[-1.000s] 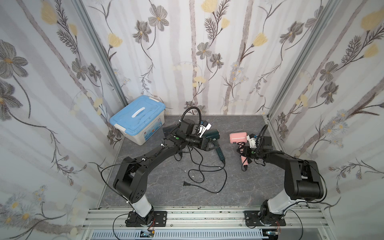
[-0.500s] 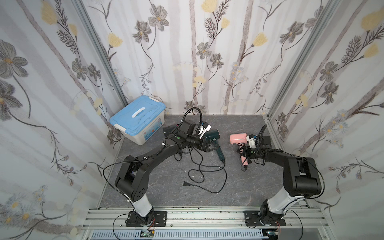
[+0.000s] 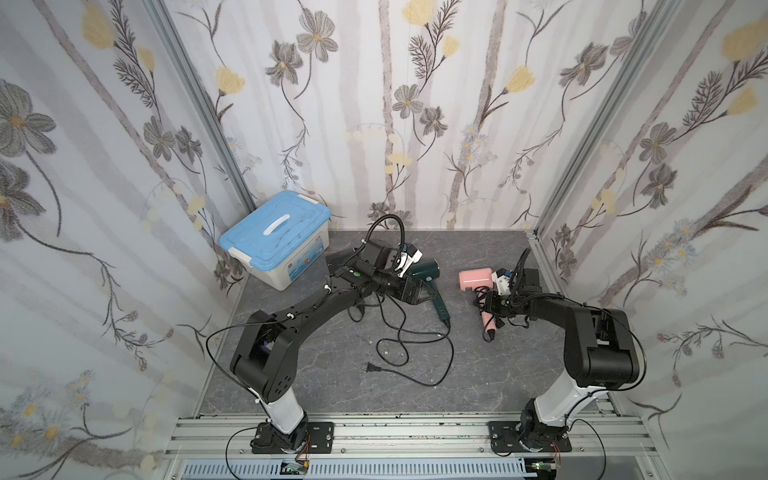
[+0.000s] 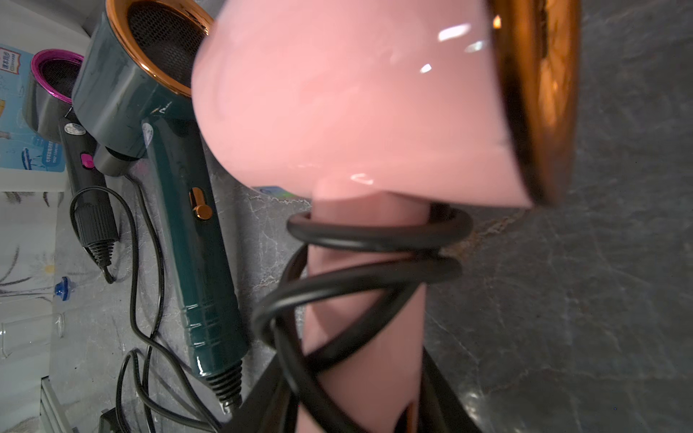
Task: Wrap the cord around the hair dryer
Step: Place the hair dryer at the center of the board.
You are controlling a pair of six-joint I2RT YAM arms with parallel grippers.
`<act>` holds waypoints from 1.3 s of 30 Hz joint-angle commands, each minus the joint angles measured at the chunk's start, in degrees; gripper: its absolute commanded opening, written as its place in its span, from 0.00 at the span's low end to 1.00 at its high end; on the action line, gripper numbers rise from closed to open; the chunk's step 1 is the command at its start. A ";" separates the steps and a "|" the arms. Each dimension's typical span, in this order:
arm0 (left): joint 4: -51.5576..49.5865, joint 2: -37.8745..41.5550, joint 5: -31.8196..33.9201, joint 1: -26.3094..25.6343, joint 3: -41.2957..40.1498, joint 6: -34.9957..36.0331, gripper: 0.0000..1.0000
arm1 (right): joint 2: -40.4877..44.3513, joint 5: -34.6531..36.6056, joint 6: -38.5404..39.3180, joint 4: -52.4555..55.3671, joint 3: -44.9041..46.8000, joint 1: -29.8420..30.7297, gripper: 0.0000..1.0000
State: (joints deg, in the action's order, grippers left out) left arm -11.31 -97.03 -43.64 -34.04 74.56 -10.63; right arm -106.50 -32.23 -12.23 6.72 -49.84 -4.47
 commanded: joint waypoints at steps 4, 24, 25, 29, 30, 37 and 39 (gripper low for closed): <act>0.05 0.03 0.24 0.09 0.49 1.45 1.00 | -0.29 -0.05 1.15 -0.31 -0.82 -0.01 0.42; -0.19 0.25 0.56 0.11 -0.17 2.11 1.00 | -1.17 1.70 2.30 2.97 -1.92 -0.19 0.64; -0.20 0.27 0.56 0.09 -0.12 2.11 1.00 | -1.17 1.73 2.25 2.92 -1.92 -0.19 0.65; -0.38 0.31 0.65 0.11 -0.13 2.22 1.00 | -1.17 1.87 2.06 2.73 -1.92 -0.19 0.70; -0.42 0.41 0.62 0.12 -0.12 2.27 1.00 | -1.02 2.00 1.95 2.60 -1.84 -0.19 0.71; -0.87 0.49 0.86 0.09 0.26 2.46 1.00 | 1.26 2.17 2.03 2.62 -1.13 -0.19 0.84; -0.89 0.43 0.82 0.09 0.31 2.44 1.00 | 2.14 2.64 2.03 3.12 -1.21 -0.28 0.90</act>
State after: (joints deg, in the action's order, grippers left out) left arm -11.77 -96.99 -43.09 -34.04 74.46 -9.41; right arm -105.32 -30.17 -10.61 10.35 -50.94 -4.62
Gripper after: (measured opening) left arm 0.998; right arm 0.882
